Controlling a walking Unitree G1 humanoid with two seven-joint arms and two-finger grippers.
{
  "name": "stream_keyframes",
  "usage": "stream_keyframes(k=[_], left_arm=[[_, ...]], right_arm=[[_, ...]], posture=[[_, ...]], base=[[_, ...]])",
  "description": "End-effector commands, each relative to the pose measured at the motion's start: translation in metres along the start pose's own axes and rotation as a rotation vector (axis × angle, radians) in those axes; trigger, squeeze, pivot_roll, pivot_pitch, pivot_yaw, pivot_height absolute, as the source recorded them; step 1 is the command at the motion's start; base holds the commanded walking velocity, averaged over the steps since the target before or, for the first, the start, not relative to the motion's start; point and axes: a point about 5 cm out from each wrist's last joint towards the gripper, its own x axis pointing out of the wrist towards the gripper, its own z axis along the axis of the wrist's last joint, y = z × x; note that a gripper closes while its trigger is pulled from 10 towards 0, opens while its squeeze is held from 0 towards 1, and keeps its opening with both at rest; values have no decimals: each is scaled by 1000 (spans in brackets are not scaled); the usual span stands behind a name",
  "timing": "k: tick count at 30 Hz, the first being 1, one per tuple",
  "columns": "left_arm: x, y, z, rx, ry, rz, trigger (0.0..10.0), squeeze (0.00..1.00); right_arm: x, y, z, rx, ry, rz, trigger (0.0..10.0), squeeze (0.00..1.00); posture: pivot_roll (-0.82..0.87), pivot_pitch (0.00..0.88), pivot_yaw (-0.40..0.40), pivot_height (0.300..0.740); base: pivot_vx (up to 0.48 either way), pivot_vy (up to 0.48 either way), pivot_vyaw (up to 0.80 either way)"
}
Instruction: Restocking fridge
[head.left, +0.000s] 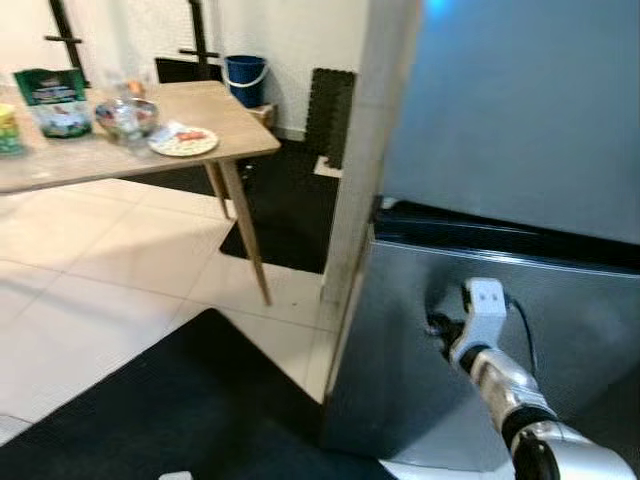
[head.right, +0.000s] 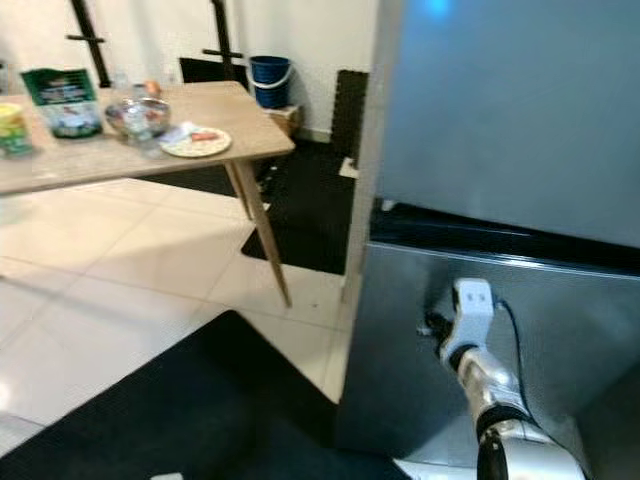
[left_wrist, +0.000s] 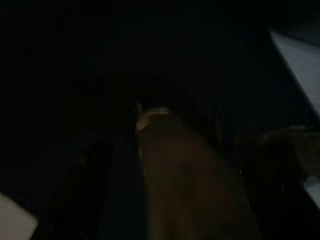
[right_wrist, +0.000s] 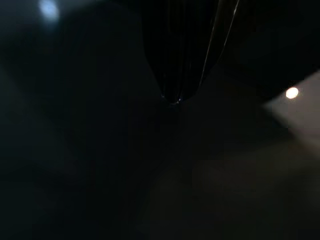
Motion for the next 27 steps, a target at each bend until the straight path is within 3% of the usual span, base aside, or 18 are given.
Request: stream_keyframes(k=[1,4,8,18,22,26,27], left_arm=[[-2,0,-11,-2,45,2,10000,0],[-2,0,-11,-2,45,2,10000,0],[-2,0,-12,-38,42,11,10000,0],[-2,-1,-12,-33,46,1,10000,0],[-1,-1,-12,-32,48,-2,10000,0],[-1,-3,-13,-12,60,-8,10000,0],[-1,-3,-13,-12,60,-8,10000,0]], right_arm=[[-1,-3,5,-9,-21,-9,10000,0],[0,-3,5,-8,-23,-8,10000,0],[0,-3,6,-9,-26,-7,10000,0],[-1,-3,3,-14,-13,-9,10000,0],[-4,-1,-13,-31,84,18,10000,0],[-22,14,-65,-133,339,197,10000,0],[-22,14,-65,-133,339,197,10000,0]], posture=[[-69,0,-43,740],[-68,0,-42,740],[-68,0,-42,740],[-70,0,-42,740],[-68,0,-44,740],[-68,0,-44,740],[-68,0,-44,740]], base=[[341,0,0],[346,0,0],[0,0,0],[0,0,0],[0,0,0],[0,0,0],[0,0,0]])
